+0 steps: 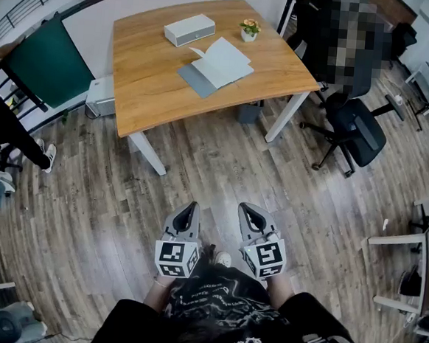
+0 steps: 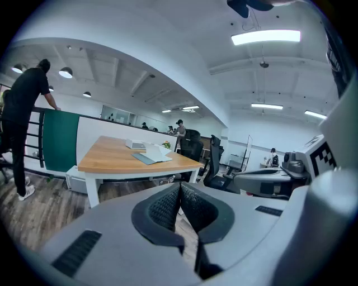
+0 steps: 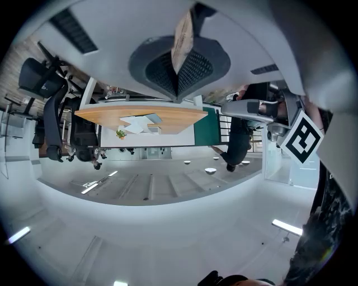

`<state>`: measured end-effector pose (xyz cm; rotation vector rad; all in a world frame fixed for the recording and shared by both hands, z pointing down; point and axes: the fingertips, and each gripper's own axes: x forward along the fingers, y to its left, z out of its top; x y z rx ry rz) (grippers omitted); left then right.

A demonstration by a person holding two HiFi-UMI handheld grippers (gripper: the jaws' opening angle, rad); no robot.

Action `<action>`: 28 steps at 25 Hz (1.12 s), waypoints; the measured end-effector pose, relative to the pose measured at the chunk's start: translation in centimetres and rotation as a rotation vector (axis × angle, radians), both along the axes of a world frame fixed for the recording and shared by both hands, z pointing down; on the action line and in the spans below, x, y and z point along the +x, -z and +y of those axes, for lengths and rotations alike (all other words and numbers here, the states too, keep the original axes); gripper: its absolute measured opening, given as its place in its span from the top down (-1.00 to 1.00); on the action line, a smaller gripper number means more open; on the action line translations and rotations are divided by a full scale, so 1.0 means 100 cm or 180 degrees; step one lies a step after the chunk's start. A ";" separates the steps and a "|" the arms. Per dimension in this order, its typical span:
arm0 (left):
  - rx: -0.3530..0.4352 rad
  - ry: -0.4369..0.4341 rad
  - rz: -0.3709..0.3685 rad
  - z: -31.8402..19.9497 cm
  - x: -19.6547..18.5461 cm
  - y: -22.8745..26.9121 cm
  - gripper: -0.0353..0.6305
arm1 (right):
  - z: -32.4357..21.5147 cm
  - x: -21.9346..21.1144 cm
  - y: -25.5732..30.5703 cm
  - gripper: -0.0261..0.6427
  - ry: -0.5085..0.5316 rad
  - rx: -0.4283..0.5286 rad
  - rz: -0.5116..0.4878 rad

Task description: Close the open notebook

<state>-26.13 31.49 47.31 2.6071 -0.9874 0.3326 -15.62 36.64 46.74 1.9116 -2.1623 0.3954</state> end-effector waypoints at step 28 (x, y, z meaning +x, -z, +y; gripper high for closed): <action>-0.0025 -0.0575 0.0126 -0.015 -0.018 -0.006 0.07 | -0.012 -0.021 -0.006 -0.01 -0.0267 0.0104 -0.0016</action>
